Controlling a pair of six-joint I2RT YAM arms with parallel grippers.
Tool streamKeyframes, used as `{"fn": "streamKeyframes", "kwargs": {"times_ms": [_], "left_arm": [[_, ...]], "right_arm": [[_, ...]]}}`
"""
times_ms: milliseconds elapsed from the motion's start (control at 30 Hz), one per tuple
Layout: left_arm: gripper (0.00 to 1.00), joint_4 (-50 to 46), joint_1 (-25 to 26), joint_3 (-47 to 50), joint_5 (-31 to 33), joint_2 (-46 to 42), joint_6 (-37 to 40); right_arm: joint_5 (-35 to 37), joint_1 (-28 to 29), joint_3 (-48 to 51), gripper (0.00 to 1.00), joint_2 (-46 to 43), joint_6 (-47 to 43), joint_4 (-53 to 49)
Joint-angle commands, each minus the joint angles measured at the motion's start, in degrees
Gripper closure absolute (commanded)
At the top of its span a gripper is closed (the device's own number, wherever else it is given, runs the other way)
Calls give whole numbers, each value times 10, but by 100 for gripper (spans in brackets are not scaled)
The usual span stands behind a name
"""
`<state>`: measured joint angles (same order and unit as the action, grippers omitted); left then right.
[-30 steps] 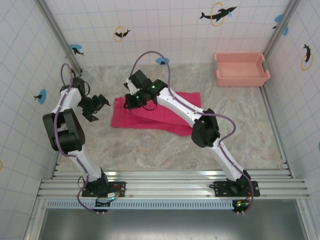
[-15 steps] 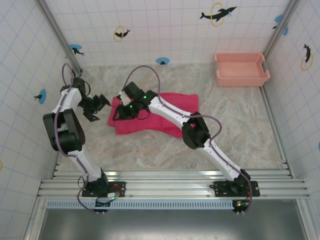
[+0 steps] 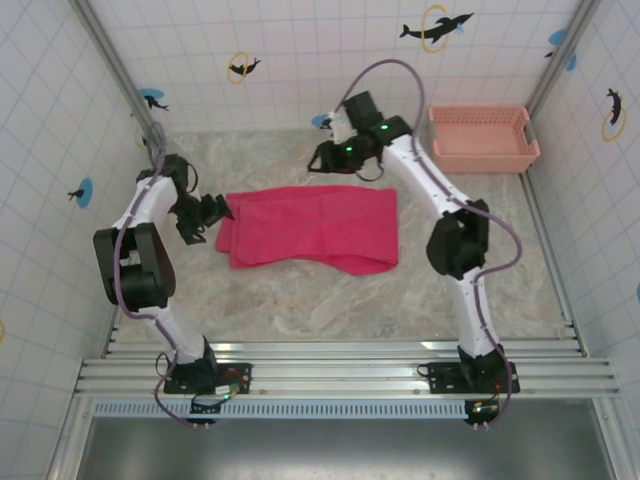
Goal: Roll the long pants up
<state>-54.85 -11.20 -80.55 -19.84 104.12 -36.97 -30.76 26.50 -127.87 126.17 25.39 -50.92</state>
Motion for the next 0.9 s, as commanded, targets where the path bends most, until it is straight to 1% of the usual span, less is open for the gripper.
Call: {"fn": "streamKeyframes", "kwargs": {"times_ms": [0, 100, 200, 333, 367, 433, 500, 533, 633, 767, 833, 867], "left_arm": [[3, -37, 68, -27, 28, -15, 28], [3, -35, 122, -38, 16, -2, 7], [2, -20, 155, -38, -7, 28, -24], [2, -14, 176, -54, -19, 78, -48], [3, -15, 179, -59, -20, 89, -53], [3, -14, 184, -71, -22, 109, -60], [2, -20, 187, -84, -19, 129, -68], [2, -20, 188, -89, -21, 138, -69], [2, -27, 191, -99, -12, 164, -74], [2, -43, 192, -118, -5, 199, -76], [3, -50, 193, -129, 0, 208, -73], [3, -57, 193, -136, 4, 214, -72]], "right_arm": [[68, -37, 90, 44, -69, -95, -94], [114, -71, 152, 44, -93, -137, -133], [121, -95, 216, 44, -99, -156, -128], [121, -120, 262, 45, -80, -167, -107], [142, -124, 267, 45, -73, -169, -101], [135, -136, 275, 46, -59, -172, -89], [131, -146, 277, 46, -43, -172, -77], [103, -149, 273, 46, -31, -173, -72], [72, -152, 249, 47, 10, -174, -65], [70, -143, 193, 50, 67, -185, -78], [37, -144, 184, 54, 83, -180, -67], [37, -144, 177, 58, 89, -174, -65]]}}
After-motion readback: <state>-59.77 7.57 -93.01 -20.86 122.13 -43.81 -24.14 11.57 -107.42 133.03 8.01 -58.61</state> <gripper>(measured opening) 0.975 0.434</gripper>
